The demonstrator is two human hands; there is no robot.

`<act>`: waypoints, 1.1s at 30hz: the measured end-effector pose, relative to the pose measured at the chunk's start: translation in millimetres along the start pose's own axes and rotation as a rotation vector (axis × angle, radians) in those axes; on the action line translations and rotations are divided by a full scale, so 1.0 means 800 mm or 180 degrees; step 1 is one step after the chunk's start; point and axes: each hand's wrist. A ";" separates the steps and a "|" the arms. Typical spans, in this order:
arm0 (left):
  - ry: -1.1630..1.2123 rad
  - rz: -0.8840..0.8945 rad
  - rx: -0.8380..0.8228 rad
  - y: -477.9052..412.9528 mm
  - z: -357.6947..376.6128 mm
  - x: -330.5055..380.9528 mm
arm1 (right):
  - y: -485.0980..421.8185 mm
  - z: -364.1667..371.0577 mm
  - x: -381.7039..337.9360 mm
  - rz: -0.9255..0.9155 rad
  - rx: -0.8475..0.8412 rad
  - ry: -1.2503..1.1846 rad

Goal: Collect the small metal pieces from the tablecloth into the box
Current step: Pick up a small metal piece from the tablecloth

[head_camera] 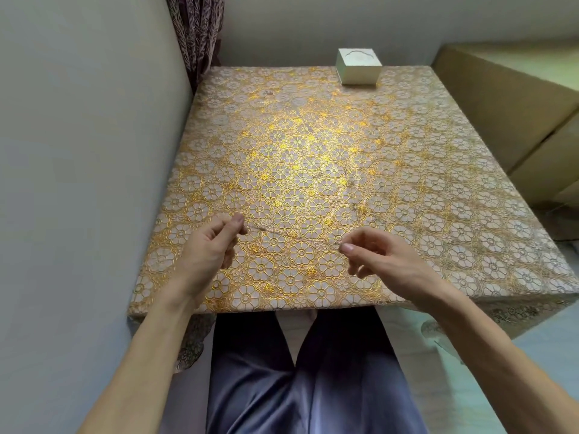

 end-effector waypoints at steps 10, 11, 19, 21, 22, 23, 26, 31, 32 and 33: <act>-0.0923 0.0086 0.0144 -0.006 0.019 -0.018 | 0.001 -0.009 -0.010 0.0043 0.0138 -0.0904; -0.1059 0.0100 0.0165 -0.006 0.020 -0.018 | 0.000 -0.009 -0.012 0.0035 0.0156 -0.0998; -0.1391 0.0083 -0.0047 -0.013 0.017 -0.031 | -0.006 -0.013 -0.013 0.0059 0.0305 -0.1293; -0.1326 0.0016 -0.0233 -0.011 0.017 -0.031 | -0.008 -0.014 -0.014 0.0050 0.0263 -0.1376; -0.1233 -0.0013 -0.0313 -0.010 0.017 -0.031 | -0.009 -0.015 -0.014 0.0060 0.0263 -0.1422; -0.1152 -0.0016 -0.0370 -0.008 0.018 -0.030 | -0.011 -0.015 -0.015 0.0078 0.0278 -0.1472; -0.0955 0.0096 -0.0457 -0.006 0.020 -0.023 | -0.014 -0.016 -0.016 0.0115 0.0318 -0.1666; -0.0560 0.0202 -0.0423 0.001 0.027 -0.016 | -0.017 -0.006 -0.018 0.0124 0.0368 -0.1768; -0.0580 0.0212 -0.0387 0.000 0.027 -0.016 | -0.017 -0.003 -0.020 0.0117 0.0424 -0.1762; -0.0609 0.0221 -0.0364 0.000 0.026 -0.017 | -0.018 0.000 -0.023 0.0112 0.0470 -0.1748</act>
Point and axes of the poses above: each hand's wrist, its own y-axis away from the middle knuckle, its own z-axis out of the palm, x = y × z, and after that the axes turned 4 degrees about -x, right-handed
